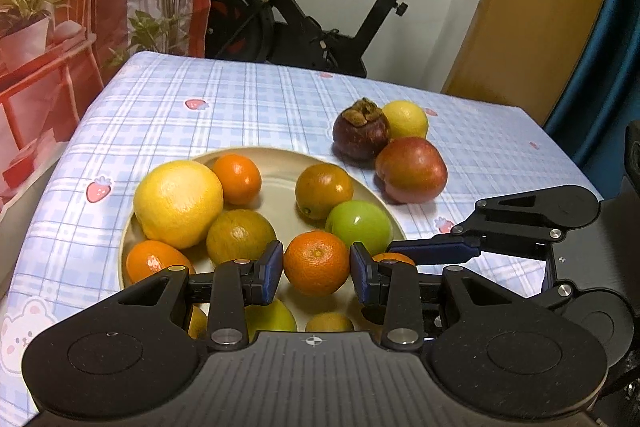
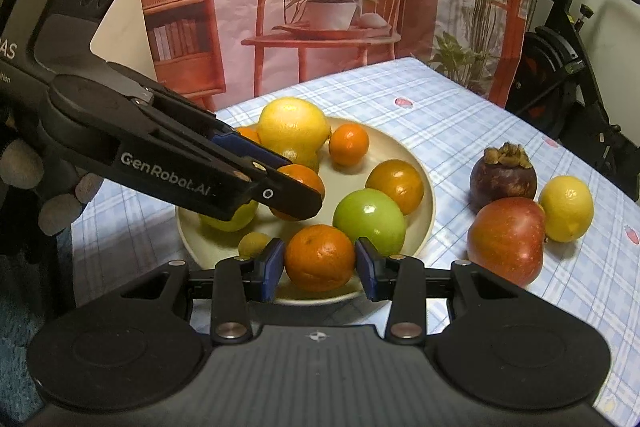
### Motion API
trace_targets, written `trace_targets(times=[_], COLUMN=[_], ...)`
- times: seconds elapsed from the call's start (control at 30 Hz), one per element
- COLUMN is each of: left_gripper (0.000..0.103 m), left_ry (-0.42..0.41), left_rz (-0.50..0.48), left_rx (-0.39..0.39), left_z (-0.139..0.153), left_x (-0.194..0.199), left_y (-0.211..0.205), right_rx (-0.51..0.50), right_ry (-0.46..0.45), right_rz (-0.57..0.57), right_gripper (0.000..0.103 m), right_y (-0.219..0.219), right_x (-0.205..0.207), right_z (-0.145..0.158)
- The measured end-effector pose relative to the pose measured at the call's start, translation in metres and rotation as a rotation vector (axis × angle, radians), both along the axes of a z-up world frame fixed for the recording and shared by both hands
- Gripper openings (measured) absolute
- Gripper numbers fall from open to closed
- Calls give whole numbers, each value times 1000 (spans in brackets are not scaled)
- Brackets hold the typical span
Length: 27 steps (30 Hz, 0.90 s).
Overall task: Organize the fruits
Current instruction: 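Carry both oranges onto the beige plate and open both grippers, then lift both grippers away from the plate toward the red apple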
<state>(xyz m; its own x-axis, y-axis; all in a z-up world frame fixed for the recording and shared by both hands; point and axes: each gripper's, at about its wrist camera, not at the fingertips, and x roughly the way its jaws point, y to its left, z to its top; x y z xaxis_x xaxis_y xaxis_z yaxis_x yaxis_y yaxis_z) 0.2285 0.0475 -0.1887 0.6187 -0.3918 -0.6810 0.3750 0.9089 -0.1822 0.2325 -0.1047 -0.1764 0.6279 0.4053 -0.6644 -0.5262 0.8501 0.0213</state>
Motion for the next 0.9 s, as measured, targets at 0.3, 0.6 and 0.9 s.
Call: trace_targets(times=[0.3, 0.6, 0.9], left_gripper=[43, 46, 46], left_ry=[30, -44, -174], left_rz=[19, 67, 119], left_rx=[10, -19, -61], left_z=[2, 36, 93], left_x=[1, -4, 3], left_y=[-1, -4, -9], right_rx=[-9, 18, 53], right_ry=[7, -34, -133], right_rz=[-3, -77, -184], right_gripper=[43, 43, 43], right_y=[2, -30, -74], right_x=[-4, -14, -15], right_z=[-3, 22, 71])
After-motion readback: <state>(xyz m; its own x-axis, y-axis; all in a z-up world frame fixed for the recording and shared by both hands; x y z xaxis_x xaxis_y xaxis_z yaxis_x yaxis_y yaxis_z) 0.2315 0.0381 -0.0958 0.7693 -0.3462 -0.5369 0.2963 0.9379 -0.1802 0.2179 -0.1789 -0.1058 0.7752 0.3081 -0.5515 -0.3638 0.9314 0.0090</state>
